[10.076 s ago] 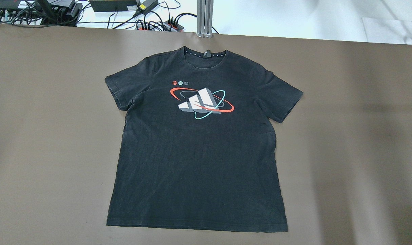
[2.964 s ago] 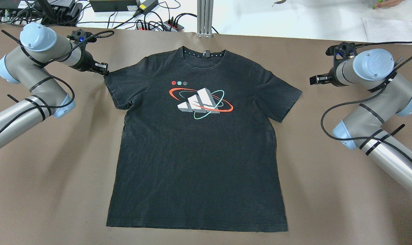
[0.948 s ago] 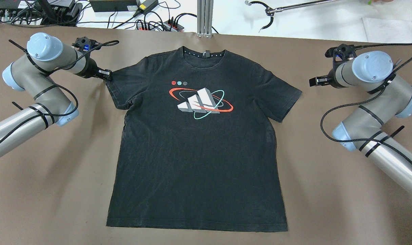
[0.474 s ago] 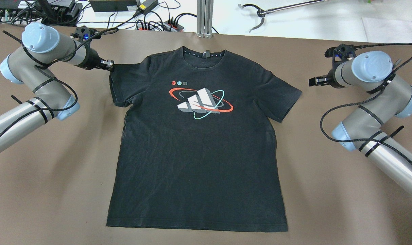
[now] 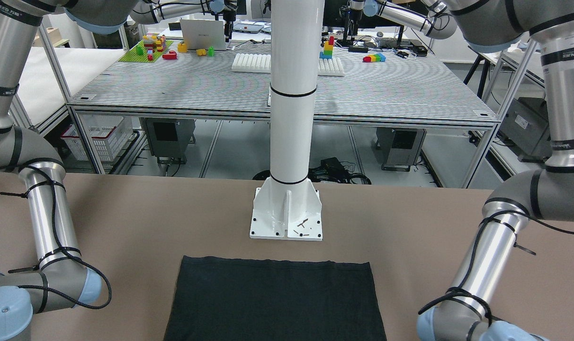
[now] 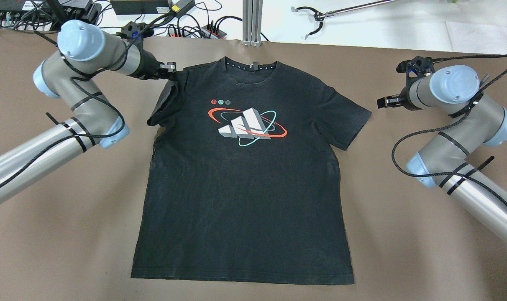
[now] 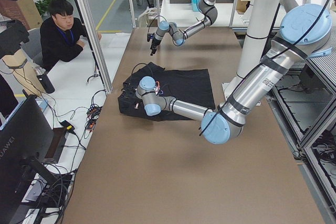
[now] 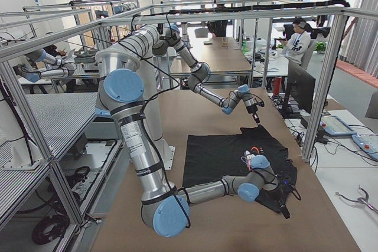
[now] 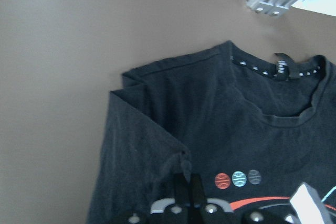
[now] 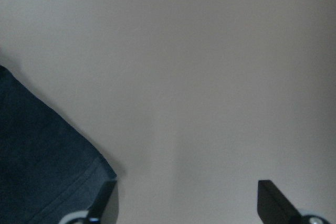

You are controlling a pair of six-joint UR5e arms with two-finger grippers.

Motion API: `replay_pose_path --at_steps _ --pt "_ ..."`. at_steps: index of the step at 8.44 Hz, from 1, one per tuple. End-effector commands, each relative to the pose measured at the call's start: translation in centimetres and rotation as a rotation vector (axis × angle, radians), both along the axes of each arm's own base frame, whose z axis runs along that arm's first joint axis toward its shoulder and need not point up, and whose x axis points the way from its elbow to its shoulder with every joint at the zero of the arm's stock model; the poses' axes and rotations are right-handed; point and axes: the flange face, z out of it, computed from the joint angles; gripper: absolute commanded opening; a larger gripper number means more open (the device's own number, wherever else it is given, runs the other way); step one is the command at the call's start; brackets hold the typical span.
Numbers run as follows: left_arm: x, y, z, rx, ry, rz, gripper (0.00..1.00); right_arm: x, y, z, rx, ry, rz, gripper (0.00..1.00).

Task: Fold clothes
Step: 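Grasp the sleeve with the left gripper and fold it inward over the shirt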

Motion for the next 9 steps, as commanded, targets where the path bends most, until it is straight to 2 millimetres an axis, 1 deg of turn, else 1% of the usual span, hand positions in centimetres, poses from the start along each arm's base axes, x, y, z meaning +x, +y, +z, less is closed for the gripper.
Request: replay_pose_path --at_steps 1,2,3,4,5,6,7,8,9 --pt "9.2 2.9 -7.9 -0.036 0.006 -0.051 0.00 -0.1 0.1 0.1 -0.001 0.000 -0.002 0.93" --pt "11.6 4.0 -9.3 -0.046 0.003 -0.052 0.00 -0.2 0.2 0.1 -0.001 0.000 -0.004 0.93" --pt "13.9 5.2 -9.0 -0.035 -0.023 -0.083 0.00 -0.3 0.2 0.2 -0.002 0.002 -0.005 0.93" --pt "14.9 5.4 -7.8 -0.032 -0.053 -0.087 0.00 -0.4 0.2 0.3 -0.003 0.003 -0.006 0.94" --pt "15.2 5.3 -7.2 -0.034 -0.063 -0.084 0.29 -0.4 0.2 0.3 -0.002 0.003 -0.007 0.94" --pt "15.1 5.2 -7.2 -0.032 -0.062 -0.085 0.69 -0.4 0.2 0.3 -0.002 0.003 -0.007 0.94" --pt "14.9 5.4 -7.9 -0.028 -0.043 -0.087 0.94 -0.6 0.2 0.1 -0.001 0.001 -0.007 0.94" --pt "14.2 5.4 -9.6 -0.019 -0.017 -0.097 0.95 -0.8 0.1 -0.3 -0.001 -0.004 -0.005 0.93" --pt "14.1 5.5 -9.9 -0.018 -0.008 -0.096 0.95 -1.3 0.1 -0.6 -0.033 -0.035 0.032 0.93"
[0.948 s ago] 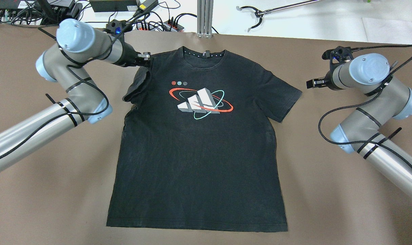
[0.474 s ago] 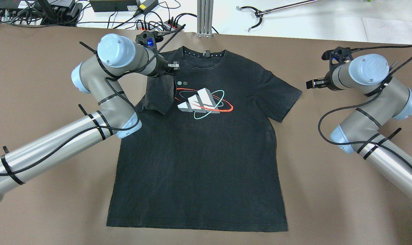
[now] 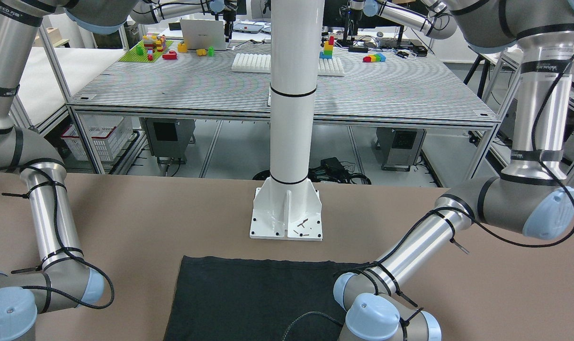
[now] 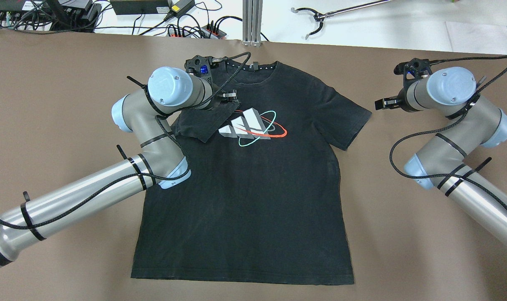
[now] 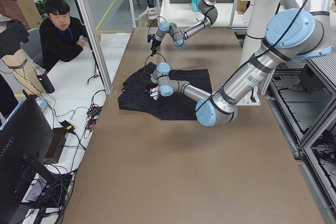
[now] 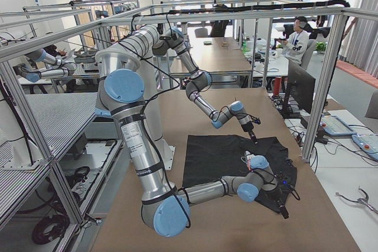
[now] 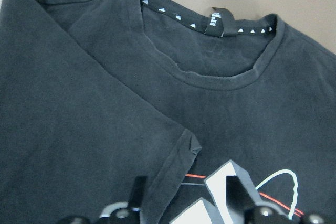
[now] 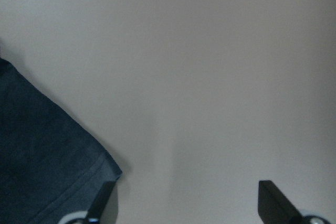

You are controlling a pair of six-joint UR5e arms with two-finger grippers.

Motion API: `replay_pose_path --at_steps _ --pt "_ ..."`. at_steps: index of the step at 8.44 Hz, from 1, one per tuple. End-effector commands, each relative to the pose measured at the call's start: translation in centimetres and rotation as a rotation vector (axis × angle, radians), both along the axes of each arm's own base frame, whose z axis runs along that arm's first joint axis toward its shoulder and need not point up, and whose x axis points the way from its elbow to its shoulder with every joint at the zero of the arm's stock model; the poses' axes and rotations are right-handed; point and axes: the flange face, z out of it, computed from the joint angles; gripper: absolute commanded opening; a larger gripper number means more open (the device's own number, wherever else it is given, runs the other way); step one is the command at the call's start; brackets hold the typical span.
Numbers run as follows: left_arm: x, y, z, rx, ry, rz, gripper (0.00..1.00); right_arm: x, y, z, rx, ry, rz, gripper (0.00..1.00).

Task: Fold clothes
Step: 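Grasp the other sleeve with the right gripper and fold it inward over the shirt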

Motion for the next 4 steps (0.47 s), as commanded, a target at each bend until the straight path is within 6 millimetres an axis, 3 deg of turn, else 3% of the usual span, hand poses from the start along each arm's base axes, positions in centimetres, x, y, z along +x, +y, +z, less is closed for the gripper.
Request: replay_pose_path --at_steps 1,2,4 --pt "-0.3 0.3 -1.3 0.008 0.026 -0.003 0.95 -1.9 -0.4 -1.5 -0.030 -0.049 0.037 0.93" --pt "-0.1 0.5 -0.8 0.006 0.020 -0.002 0.95 -3.1 -0.9 -1.4 -0.027 -0.097 0.062 0.93" --pt "-0.2 0.5 -0.6 0.005 0.019 -0.002 0.95 -5.0 -0.5 0.9 -0.012 -0.171 0.098 0.92"
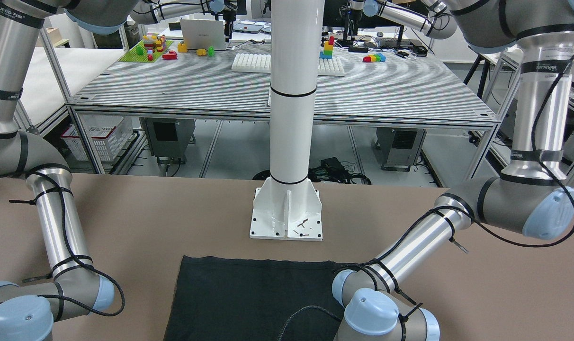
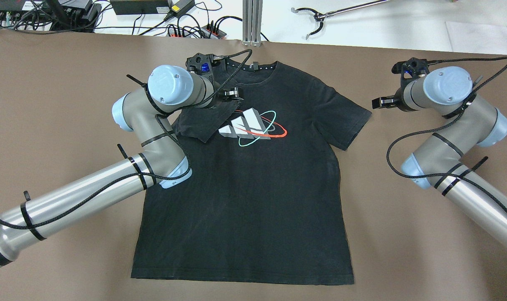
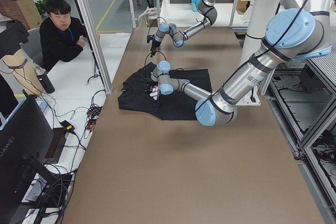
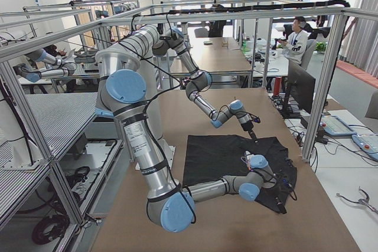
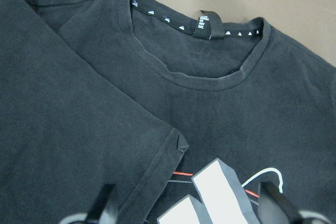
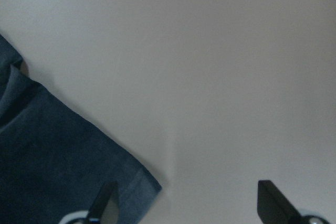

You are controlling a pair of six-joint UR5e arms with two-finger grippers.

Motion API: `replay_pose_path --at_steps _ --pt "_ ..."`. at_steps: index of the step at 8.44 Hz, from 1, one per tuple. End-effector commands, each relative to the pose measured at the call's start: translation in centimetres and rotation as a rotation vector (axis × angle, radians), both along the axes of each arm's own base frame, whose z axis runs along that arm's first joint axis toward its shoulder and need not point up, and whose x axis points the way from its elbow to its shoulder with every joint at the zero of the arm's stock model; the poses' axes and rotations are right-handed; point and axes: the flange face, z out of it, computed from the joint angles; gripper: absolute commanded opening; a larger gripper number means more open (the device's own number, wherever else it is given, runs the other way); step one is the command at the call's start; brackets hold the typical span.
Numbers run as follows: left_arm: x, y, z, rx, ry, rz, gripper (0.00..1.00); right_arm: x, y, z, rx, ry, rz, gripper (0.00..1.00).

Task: Fold clothes
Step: 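Grasp the other sleeve with the right gripper and fold it inward over the shirt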

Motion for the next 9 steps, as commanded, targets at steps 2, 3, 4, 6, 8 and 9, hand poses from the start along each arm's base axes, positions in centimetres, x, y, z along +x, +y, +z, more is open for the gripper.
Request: replay_pose_path --at_steps 2,3,4,6,8,9 --pt "0.0 0.1 0.2 -0.001 -0.003 0.001 0.95 -2.1 0.4 1.5 -0.039 -0.123 0.097 0.89" --pt "0.0 0.1 0.2 -0.002 -0.003 0.000 0.95 -2.5 0.5 1.7 -0.037 -0.123 0.124 0.89" --pt "0.0 0.1 0.2 -0.001 -0.003 0.001 0.95 -3.2 0.7 2.1 -0.033 -0.109 0.134 0.86" --pt "0.1 0.0 0.4 0.007 -0.010 0.005 0.95 -3.3 0.9 2.3 -0.034 -0.106 0.134 0.61" --pt "0.1 0.0 0.4 0.009 -0.011 0.006 0.95 -3.5 1.1 2.7 -0.037 -0.102 0.129 0.38" --pt "0.1 0.0 0.4 0.009 -0.012 0.006 0.95 -3.9 1.3 2.7 -0.037 -0.101 0.124 0.24"
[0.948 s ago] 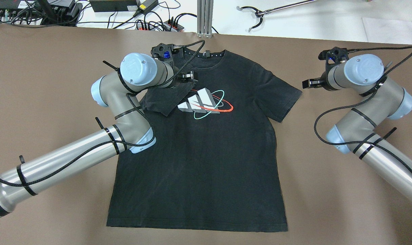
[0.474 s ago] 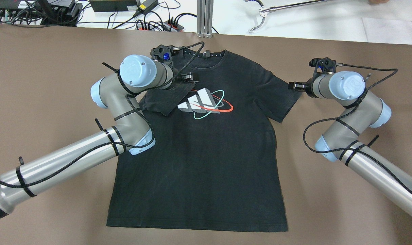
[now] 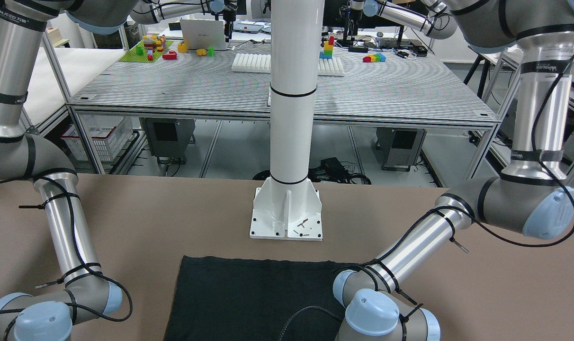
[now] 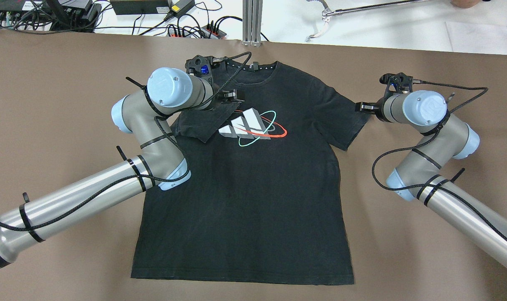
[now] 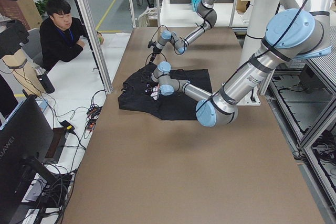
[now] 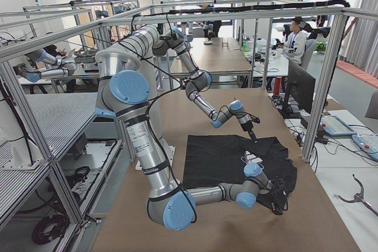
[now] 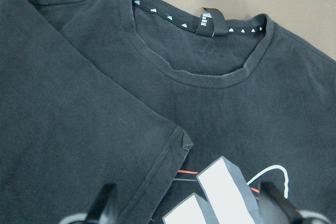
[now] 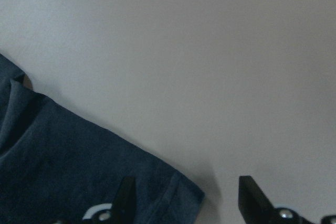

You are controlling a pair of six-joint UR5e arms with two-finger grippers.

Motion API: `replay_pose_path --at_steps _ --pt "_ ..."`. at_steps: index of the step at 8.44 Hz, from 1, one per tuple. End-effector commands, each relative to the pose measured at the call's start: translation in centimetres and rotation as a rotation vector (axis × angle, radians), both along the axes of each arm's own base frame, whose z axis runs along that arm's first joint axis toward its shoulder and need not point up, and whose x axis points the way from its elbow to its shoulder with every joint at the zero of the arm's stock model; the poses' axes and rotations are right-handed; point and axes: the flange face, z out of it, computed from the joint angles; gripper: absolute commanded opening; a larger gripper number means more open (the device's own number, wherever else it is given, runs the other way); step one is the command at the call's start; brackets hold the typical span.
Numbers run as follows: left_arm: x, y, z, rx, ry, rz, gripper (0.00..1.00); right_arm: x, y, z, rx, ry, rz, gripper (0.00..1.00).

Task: Fold clothes
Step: 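Grasp the other sleeve with the right gripper and fold it inward over the shirt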

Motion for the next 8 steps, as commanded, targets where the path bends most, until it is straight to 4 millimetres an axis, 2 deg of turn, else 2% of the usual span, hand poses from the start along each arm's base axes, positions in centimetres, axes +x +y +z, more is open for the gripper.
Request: replay_pose_path --at_steps 1,2,3,5,7,8 --pt "0.0 0.0 0.0 0.001 -0.001 0.002 0.95 -1.0 0.6 0.2 0.005 0.010 -0.005 0.14" --pt "0.0 0.0 0.0 0.001 -0.001 0.002 0.95 -1.2 0.7 0.2 0.008 0.014 -0.002 0.05" --pt "-0.1 -0.1 0.0 0.001 0.000 0.002 0.95 -1.2 0.7 -0.1 0.014 0.012 -0.004 0.00" --pt "-0.8 -0.2 -0.7 0.007 0.012 0.002 0.95 -1.0 0.6 -2.0 0.036 -0.008 -0.005 0.00" --pt "-2.3 -0.8 -1.5 0.007 0.031 0.012 0.95 -0.9 0.6 -6.2 0.077 -0.054 -0.002 0.00" --pt "-4.1 -2.0 -1.0 -0.005 0.038 0.022 0.95 -1.5 -0.1 -9.6 0.068 -0.055 0.003 0.00"
